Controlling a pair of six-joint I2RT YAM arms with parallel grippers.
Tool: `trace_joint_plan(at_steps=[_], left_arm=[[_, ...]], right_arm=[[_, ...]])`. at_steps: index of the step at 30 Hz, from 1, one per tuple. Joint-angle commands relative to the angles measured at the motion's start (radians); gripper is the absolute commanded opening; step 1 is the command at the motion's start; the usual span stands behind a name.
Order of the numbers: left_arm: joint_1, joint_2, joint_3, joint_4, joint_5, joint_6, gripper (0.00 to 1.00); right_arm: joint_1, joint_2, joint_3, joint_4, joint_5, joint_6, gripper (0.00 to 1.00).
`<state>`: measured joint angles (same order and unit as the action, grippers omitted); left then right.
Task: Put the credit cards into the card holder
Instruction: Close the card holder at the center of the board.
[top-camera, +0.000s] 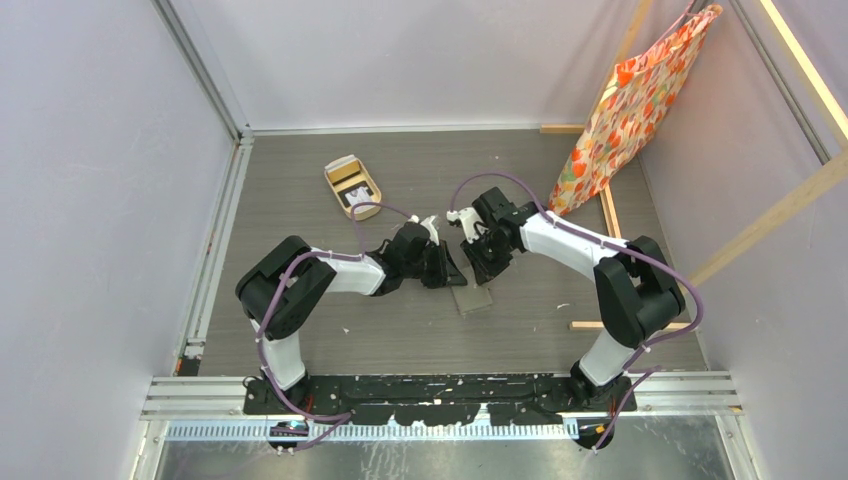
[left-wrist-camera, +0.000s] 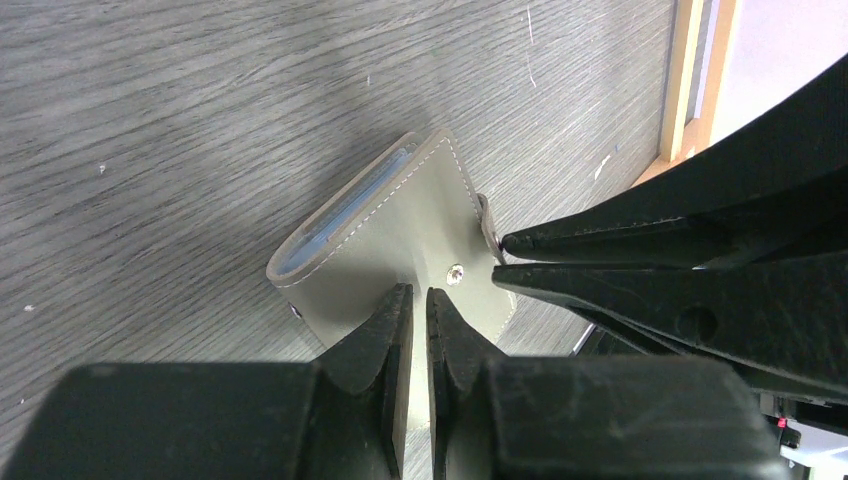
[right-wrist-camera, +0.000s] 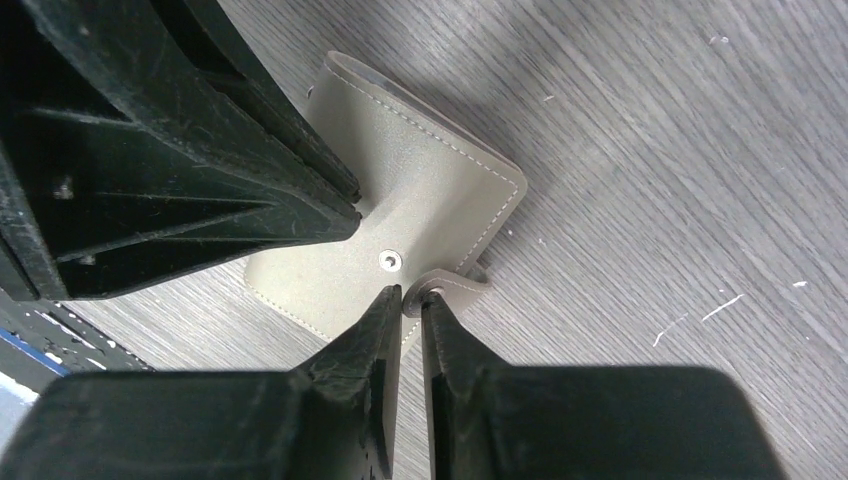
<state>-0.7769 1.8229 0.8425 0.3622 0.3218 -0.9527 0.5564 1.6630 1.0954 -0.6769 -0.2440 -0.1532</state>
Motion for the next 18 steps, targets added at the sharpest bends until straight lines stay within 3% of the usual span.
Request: trace_joint_plan(at_steps=[1,11,18], left_arm=[[-0.001,0.003,-0.016,0.002,-0.024,0.029,0.12],[-0.001,-0.004,-0.023,0.014,-0.025,0.029,0.12],[-0.001,-0.014,-0.023,0.021,-0.021,0.03,0.13]], right_arm=[[0.006,-0.003,0.018,-0.007,0.02,0.001,0.15],[0.003,-0.006,0.03,-0.02,-0.001,-0.012,0.01],[-0.043,-0.057,0.027,-0.027,-0.085,-0.032,0.01]])
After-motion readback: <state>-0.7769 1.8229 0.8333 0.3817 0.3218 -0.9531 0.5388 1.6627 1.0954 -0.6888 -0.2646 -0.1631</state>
